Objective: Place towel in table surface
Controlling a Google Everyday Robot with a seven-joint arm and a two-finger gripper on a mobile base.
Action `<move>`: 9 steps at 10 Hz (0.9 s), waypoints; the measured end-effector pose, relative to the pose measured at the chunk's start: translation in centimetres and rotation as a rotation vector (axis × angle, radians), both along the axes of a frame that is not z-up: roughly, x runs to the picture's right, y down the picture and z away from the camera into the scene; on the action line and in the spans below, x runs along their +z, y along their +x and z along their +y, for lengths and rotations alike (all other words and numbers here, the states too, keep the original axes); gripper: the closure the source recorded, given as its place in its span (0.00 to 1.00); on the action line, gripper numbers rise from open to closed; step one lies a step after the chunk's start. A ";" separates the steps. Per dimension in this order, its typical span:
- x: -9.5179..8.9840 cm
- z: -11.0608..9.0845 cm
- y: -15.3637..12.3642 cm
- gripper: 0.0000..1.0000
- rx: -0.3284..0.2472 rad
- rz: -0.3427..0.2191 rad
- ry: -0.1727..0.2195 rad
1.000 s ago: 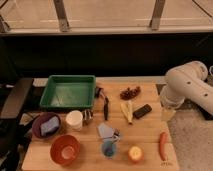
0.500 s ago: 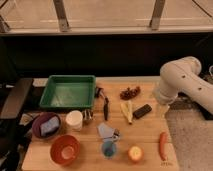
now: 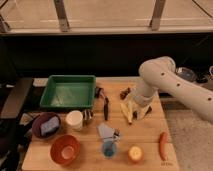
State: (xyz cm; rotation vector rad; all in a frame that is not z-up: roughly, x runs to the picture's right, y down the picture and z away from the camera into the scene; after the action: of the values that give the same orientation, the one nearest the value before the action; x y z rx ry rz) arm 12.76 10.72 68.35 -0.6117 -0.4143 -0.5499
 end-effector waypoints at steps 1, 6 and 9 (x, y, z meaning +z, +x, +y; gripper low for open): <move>-0.1 0.2 -0.7 0.35 -0.023 -0.028 0.001; 0.2 1.5 -2.1 0.35 -0.115 -0.147 0.024; 1.8 3.7 -6.4 0.35 -0.237 -0.348 0.046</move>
State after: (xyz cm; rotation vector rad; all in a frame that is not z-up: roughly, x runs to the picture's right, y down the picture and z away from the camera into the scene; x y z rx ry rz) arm 6.37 14.45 70.13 -0.5242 -0.6594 -0.8963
